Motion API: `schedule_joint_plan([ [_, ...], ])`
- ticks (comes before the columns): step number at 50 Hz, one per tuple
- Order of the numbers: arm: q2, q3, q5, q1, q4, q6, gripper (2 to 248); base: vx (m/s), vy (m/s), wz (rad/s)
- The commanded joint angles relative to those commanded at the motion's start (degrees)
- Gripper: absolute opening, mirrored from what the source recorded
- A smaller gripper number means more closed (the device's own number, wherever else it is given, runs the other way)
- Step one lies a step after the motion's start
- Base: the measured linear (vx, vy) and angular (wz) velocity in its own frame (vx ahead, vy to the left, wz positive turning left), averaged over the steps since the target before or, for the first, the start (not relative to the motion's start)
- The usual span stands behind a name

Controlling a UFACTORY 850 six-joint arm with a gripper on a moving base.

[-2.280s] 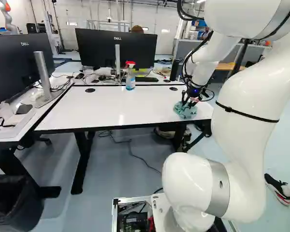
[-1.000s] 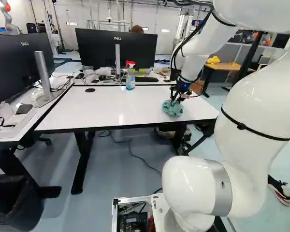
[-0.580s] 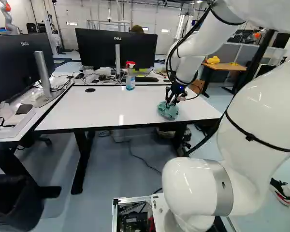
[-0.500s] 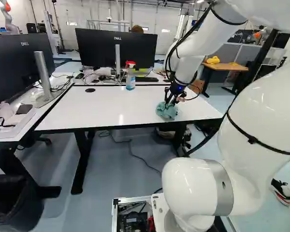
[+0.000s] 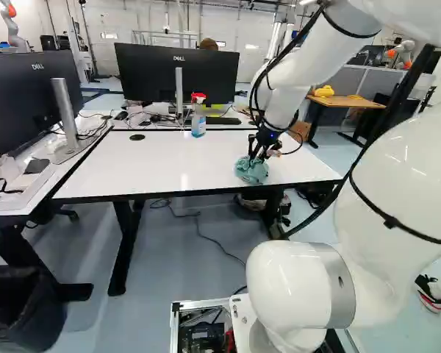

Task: Clean the table with the green towel

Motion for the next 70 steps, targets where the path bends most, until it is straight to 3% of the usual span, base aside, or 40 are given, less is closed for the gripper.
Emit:
schedule_joint_plan([
  [19, 0.13, -0.39, 0.0, 0.48, 0.0, 0.0, 42, 0.0, 0.0, 0.0],
  [50, -1.18, -6.57, 0.0, 6.48, 0.0, 0.0, 42, 0.0, 0.0, 0.0],
  [70, -5.14, -10.49, 0.0, 10.45, 0.0, 0.0, 42, 0.0, 0.0, 0.0],
])
